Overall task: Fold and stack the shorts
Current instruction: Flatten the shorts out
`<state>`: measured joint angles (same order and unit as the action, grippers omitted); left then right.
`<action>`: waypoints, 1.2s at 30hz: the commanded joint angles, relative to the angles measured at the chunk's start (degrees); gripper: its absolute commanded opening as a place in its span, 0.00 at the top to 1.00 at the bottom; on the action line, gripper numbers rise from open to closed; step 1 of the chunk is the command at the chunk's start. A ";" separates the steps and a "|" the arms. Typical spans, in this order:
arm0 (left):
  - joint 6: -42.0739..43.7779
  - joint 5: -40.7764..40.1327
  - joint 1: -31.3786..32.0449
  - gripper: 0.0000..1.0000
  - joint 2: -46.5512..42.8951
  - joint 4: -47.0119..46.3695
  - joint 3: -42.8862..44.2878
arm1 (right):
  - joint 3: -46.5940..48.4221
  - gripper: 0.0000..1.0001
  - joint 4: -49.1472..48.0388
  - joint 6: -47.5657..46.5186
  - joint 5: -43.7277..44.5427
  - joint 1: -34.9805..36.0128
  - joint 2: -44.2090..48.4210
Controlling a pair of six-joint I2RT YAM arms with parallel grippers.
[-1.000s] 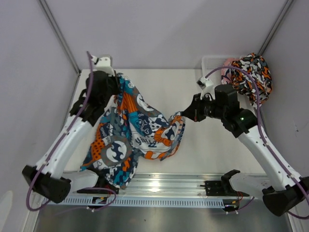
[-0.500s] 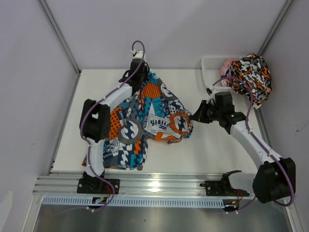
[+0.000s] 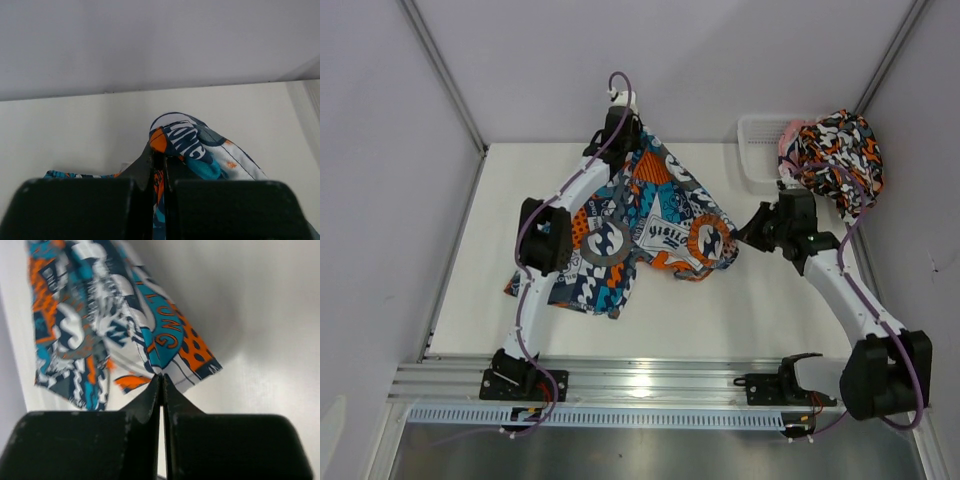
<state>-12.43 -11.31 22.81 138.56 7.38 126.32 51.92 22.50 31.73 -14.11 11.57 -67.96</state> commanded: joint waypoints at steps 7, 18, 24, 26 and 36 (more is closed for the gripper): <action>-1.54 5.68 -0.48 0.63 0.13 -12.12 -0.20 | 1.52 0.33 -4.14 0.35 13.31 -10.25 -6.83; 0.82 7.18 -0.84 0.01 -10.49 -5.99 -0.20 | 0.11 0.33 -2.64 -7.02 1.99 -6.67 1.08; -0.58 13.07 0.04 0.01 -18.66 -3.32 -14.48 | -4.89 0.40 -6.23 -8.26 5.57 10.99 4.15; -1.81 13.68 0.31 0.01 -22.18 -5.09 -20.05 | -6.04 0.42 -8.78 -9.40 7.25 16.10 3.28; -3.92 16.31 1.36 0.01 -20.44 -2.20 -26.22 | -6.22 0.42 -17.66 -8.35 16.21 29.11 -7.00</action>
<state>-14.74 2.37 23.86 116.77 4.38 99.26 45.82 11.35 23.33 -2.87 38.61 -73.49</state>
